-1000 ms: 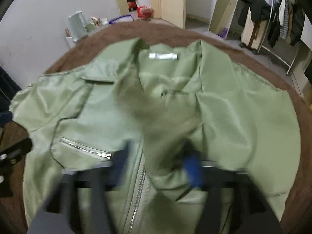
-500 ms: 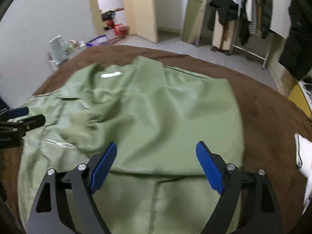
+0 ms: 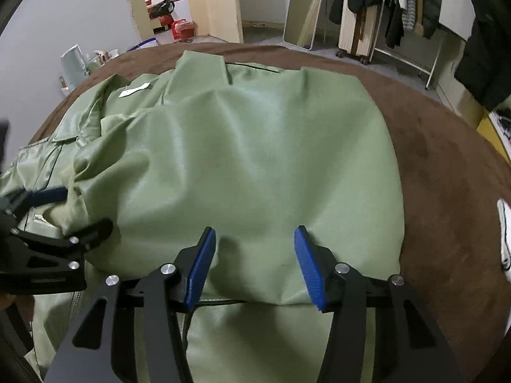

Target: Fold large clothes

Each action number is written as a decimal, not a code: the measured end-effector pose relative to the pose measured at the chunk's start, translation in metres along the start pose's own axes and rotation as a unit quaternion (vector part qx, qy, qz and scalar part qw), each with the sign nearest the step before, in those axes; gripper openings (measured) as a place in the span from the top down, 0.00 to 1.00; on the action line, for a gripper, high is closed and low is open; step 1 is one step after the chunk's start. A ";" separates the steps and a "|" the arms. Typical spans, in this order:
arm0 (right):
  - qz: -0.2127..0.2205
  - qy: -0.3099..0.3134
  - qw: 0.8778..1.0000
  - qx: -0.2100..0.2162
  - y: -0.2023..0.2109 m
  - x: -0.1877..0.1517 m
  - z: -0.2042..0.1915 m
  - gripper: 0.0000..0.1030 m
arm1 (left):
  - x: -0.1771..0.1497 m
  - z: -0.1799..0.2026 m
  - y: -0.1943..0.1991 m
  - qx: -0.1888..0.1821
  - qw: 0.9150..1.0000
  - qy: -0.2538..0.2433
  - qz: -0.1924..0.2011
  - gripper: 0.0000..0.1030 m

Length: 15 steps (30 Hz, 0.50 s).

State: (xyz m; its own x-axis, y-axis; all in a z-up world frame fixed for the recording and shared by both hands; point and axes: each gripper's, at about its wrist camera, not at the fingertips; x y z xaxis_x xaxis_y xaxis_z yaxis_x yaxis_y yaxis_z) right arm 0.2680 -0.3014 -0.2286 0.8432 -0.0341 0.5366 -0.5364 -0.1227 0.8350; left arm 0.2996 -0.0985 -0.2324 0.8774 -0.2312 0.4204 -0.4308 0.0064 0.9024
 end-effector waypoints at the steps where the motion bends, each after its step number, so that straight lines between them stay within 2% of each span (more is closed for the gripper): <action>1: 0.003 -0.004 1.000 0.001 0.002 -0.001 0.002 0.51 | -0.002 -0.004 -0.001 -0.004 1.000 0.005 0.002 0.05; 7: 0.045 -0.039 0.998 -0.016 0.032 0.002 0.023 0.44 | -0.010 -0.019 0.000 0.010 1.000 0.012 -0.001 0.05; 11: 0.024 -0.054 0.998 -0.014 0.018 0.001 0.041 0.47 | -0.014 -0.028 -0.003 0.004 1.000 0.026 -0.006 0.05; 15: 0.012 -0.026 0.999 -0.027 0.003 -0.004 0.036 0.47 | -0.017 -0.027 -0.005 0.007 1.000 0.029 -0.001 0.05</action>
State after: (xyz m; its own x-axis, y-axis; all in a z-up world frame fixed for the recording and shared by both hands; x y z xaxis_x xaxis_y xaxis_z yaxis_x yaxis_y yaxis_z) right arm 0.2643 -0.3376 -0.2322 0.8297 -0.0890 0.5511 -0.5571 -0.0680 0.8277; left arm 0.2931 -0.0683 -0.2417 0.8886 -0.1735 0.4246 -0.4322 -0.0066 0.9017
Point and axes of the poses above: each gripper's, at about its wrist camera, not at the fingertips, and y roughly against the way its jaws point, z to its right, x to its top, and after that the axes turned 3 degrees about x, right-handed
